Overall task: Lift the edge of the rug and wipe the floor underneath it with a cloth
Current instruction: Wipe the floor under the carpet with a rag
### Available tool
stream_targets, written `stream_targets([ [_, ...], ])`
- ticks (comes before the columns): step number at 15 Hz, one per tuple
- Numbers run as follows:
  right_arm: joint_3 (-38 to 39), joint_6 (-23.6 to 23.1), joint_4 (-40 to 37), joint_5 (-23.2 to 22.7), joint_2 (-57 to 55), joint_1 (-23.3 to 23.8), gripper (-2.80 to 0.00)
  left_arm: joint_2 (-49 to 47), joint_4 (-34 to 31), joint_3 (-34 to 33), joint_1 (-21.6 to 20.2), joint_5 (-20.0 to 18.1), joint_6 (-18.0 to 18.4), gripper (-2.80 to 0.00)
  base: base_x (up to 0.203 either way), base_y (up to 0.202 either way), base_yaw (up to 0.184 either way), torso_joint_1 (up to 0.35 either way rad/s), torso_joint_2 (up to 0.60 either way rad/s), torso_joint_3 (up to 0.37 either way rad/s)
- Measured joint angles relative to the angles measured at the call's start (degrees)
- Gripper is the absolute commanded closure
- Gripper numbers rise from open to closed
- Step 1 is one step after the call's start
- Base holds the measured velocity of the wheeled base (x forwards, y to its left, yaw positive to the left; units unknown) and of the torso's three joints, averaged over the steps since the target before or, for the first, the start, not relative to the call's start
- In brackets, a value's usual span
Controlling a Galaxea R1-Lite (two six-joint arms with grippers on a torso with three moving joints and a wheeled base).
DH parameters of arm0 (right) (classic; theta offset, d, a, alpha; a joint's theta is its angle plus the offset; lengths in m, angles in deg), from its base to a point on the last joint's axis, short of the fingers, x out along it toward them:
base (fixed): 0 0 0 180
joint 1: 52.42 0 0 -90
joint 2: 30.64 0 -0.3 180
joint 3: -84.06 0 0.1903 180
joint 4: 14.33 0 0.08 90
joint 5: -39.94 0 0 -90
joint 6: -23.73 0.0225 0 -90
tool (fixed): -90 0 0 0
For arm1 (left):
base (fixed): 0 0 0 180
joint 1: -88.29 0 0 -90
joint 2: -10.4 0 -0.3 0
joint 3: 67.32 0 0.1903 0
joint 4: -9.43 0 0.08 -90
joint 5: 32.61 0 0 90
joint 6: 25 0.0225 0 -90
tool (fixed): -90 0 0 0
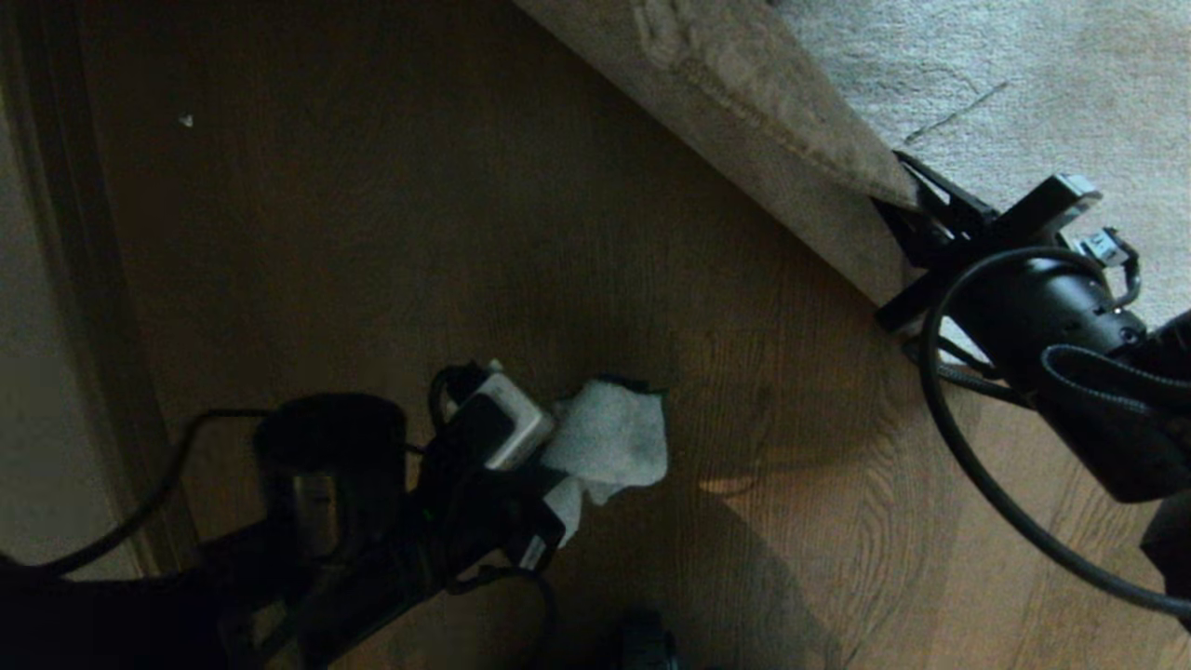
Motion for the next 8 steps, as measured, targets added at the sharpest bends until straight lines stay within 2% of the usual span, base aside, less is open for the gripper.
stream_targets([
  [8,-0.2,-1.1,0.0,0.0,-0.3,0.0,0.00,-10.3,0.2,11.9,1.4,0.3,-0.8,0.00,0.000,0.000,0.000,0.000,0.00,0.000],
])
